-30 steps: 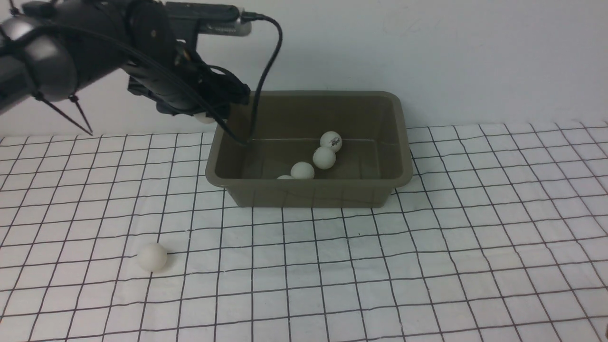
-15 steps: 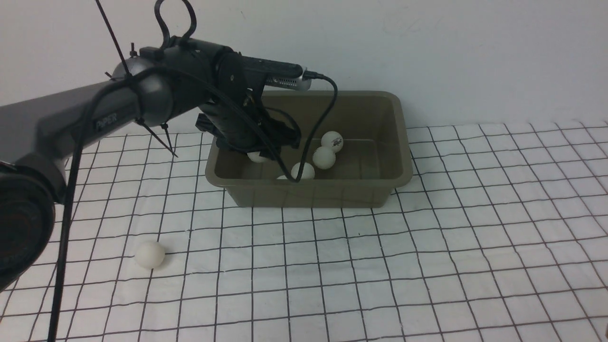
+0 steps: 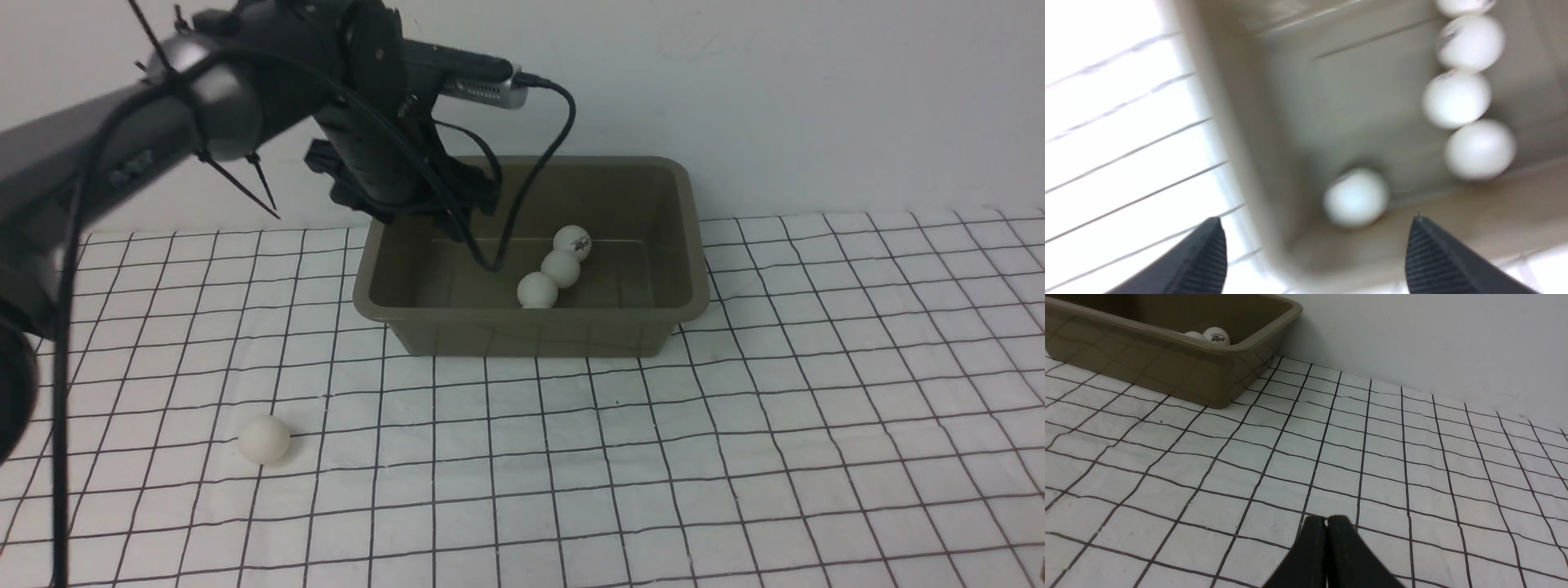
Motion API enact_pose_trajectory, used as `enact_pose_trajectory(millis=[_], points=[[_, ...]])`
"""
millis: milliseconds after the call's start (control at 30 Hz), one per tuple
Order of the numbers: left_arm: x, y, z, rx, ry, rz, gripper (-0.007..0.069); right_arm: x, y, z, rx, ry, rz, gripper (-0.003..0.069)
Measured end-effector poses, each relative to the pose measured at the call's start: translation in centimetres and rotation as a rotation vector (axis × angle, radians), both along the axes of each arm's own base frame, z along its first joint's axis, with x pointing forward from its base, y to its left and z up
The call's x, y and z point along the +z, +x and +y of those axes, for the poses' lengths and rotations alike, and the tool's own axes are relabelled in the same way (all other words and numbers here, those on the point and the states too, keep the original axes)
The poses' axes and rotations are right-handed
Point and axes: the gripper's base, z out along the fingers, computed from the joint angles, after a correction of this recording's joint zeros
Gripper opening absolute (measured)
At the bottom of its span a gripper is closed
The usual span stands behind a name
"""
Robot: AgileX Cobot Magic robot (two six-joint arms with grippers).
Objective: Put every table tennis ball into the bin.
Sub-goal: Use the left arm to clamp the table tennis ball closest to it
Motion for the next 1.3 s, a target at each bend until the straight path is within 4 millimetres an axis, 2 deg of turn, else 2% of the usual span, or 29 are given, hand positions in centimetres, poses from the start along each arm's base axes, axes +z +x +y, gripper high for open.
enact_pose_trajectory(millis=[133,200,267,367,433,533,633,900,1300], points=[[3.9,-2.7,2.1,0.031,0.106,-0.026,0.0524,0.0,0.0,0.0,0.000,0.000,0.000,-0.0018],[4.8,-4.3,3.4,0.073,0.168,-0.013,0.0524,0.0,0.0,0.0,0.000,0.000,0.000,-0.0018],[4.7,-5.8,4.6,0.106,0.194,0.011,0.0524,0.0,0.0,0.0,0.000,0.000,0.000,-0.0018],[2.8,-7.9,6.2,0.137,0.201,0.068,0.0524,0.0,0.0,0.0,0.000,0.000,0.000,-0.0018],[0.3,-9.1,7.4,0.159,0.183,0.116,0.0524,0.0,0.0,0.0,0.000,0.000,0.000,-0.0018],[-3.6,-10.3,9.0,0.201,0.112,0.172,0.0510,0.0,0.0,0.0,0.000,0.000,0.000,-0.0018],[-5.3,-10.6,9.9,0.237,0.056,0.179,0.0493,0.0,0.0,0.0,0.000,0.000,0.000,-0.0018],[-8.5,-10.5,12.5,0.318,-0.112,0.215,0.0451,0.0,0.0,0.0,0.000,0.000,0.000,-0.0018],[-11.4,-8.8,12.4,0.231,-0.207,0.227,0.0447,0.0,0.0,0.0,0.000,0.000,0.000,-0.0018]])
